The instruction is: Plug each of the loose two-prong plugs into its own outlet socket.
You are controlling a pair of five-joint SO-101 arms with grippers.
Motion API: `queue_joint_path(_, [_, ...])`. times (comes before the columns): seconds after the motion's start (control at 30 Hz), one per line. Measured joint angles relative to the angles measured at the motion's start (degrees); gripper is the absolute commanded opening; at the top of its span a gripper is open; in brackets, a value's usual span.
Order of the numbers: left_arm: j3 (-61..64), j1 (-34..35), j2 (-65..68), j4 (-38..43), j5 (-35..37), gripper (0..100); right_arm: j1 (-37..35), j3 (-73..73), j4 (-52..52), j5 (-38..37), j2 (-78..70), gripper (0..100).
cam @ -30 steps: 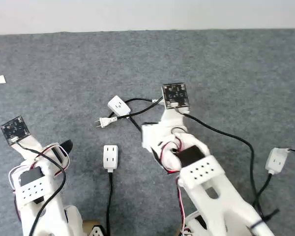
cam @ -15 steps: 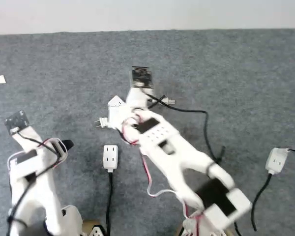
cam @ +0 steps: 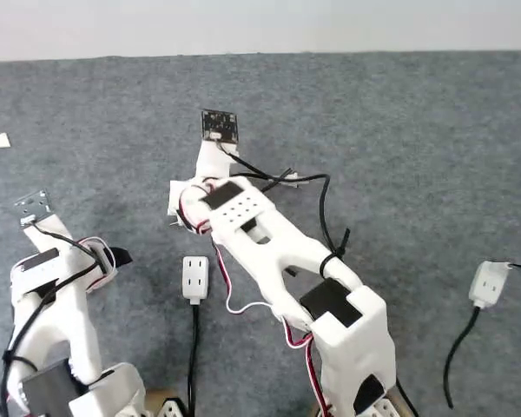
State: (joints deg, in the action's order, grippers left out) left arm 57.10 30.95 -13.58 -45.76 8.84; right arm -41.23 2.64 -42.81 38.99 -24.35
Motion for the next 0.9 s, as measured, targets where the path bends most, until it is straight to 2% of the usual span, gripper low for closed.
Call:
queue_joint_path(0.3, [0.00, 0.00, 0.09, 0.00, -0.35, 33, -0.62, 0.79, -3.60, 0.18, -0.97, 18.0])
queue_joint_path(0.5, [0.00, 0.00, 0.09, 0.00, -0.35, 33, -0.26, 2.90, 0.35, 0.62, -6.86, 18.0])
queue_joint_path(0.9, [0.00, 0.00, 0.09, 0.00, -0.35, 33, 0.44, 8.62, 0.26, 2.90, -11.60, 18.0])
